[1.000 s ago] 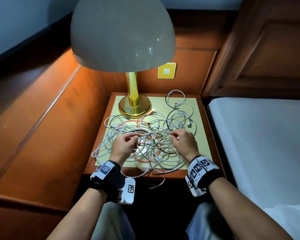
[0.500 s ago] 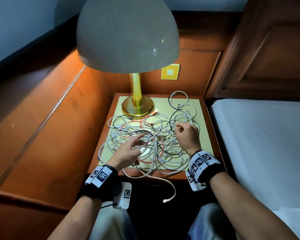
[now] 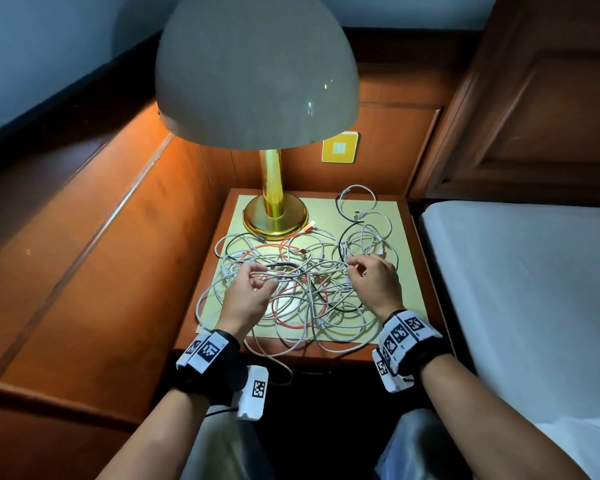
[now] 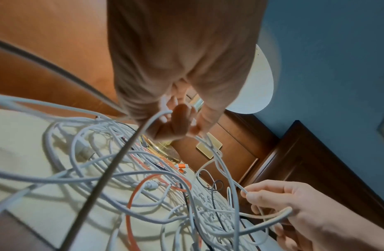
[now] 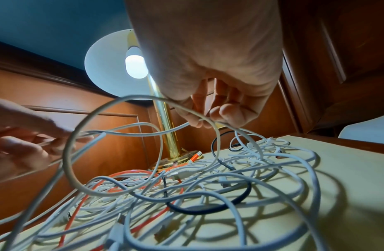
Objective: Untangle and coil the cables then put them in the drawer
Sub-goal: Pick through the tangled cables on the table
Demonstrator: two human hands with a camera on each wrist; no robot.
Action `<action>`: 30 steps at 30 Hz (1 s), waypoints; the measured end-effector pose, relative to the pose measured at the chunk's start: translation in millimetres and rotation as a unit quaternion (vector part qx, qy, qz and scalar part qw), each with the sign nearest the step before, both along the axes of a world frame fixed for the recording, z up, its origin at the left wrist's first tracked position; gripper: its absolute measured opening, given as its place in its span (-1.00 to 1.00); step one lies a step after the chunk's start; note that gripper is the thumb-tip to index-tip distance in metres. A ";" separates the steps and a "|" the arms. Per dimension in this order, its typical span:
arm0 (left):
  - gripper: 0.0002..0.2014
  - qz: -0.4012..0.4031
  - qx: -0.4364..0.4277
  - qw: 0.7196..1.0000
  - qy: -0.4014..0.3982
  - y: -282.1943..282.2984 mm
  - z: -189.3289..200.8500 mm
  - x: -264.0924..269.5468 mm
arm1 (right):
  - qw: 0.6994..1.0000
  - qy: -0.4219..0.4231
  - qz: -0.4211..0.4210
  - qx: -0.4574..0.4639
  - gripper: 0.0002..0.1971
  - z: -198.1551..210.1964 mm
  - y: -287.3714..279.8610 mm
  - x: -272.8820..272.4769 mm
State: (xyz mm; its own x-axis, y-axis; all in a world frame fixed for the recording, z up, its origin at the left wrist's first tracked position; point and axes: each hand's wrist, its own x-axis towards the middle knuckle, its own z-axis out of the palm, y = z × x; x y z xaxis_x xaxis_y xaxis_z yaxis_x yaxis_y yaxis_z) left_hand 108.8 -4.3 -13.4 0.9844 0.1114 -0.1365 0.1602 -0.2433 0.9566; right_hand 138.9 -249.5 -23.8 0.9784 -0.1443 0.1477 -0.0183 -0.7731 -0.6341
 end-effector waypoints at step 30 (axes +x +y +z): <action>-0.51 -0.036 -0.123 0.990 0.051 -16.3 9.5 1.5 | 0.980 -0.028 0.182 -0.070 -0.68 14.0 70.2 -5.2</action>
State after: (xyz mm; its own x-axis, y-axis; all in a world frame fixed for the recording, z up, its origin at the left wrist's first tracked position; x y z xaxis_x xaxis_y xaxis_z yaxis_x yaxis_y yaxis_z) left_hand 110.4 -20.6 -4.0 0.9680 -0.0076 -0.2506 0.2505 -0.0193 0.9679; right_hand 133.7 -179.3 -9.8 0.9515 0.2376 0.1954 0.3057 -0.8015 -0.5140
